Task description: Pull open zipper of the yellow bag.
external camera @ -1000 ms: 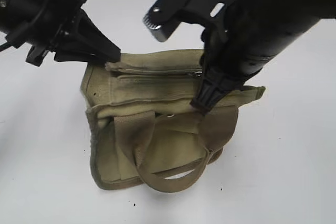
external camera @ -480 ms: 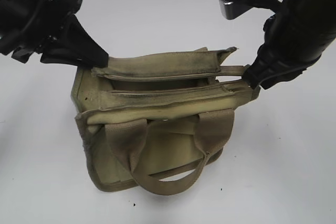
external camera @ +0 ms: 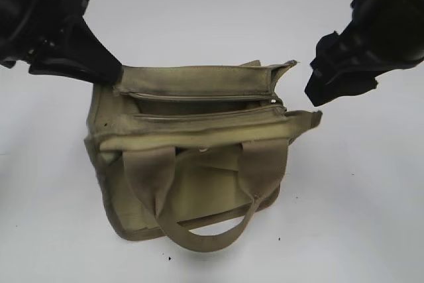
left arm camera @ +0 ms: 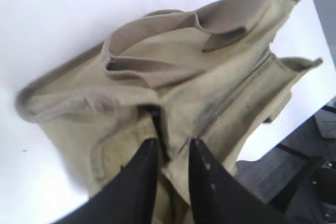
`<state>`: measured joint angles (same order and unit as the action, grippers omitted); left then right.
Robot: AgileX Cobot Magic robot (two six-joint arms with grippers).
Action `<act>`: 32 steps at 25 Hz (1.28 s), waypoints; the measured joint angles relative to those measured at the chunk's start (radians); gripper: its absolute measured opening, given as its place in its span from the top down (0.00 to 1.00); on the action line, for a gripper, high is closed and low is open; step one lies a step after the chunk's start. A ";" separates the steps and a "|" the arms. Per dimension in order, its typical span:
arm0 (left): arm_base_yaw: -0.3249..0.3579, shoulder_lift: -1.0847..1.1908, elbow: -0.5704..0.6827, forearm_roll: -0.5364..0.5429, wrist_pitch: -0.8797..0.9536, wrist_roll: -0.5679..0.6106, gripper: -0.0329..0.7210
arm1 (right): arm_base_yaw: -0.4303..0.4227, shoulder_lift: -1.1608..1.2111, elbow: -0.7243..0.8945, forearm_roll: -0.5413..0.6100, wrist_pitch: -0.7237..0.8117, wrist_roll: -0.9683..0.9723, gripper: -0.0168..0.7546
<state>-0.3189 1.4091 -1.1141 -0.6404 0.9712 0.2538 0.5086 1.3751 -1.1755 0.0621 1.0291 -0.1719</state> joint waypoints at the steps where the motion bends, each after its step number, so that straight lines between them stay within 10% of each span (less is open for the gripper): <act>1: 0.000 -0.021 0.000 0.039 -0.004 0.000 0.70 | 0.000 -0.019 0.000 0.000 0.023 0.010 0.30; 13: 0.001 -0.500 0.110 0.551 0.085 -0.220 0.51 | 0.000 -0.453 0.407 -0.001 0.097 0.080 0.24; 22: 0.001 -1.104 0.541 0.588 0.135 -0.247 0.51 | 0.000 -0.977 0.657 0.000 0.117 0.085 0.24; 32: 0.001 -1.404 0.592 0.629 0.097 -0.239 0.51 | 0.000 -1.215 0.690 0.005 0.069 0.080 0.24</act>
<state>-0.3178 0.0050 -0.5217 -0.0112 1.0684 0.0151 0.5086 0.1604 -0.4859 0.0667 1.0982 -0.0921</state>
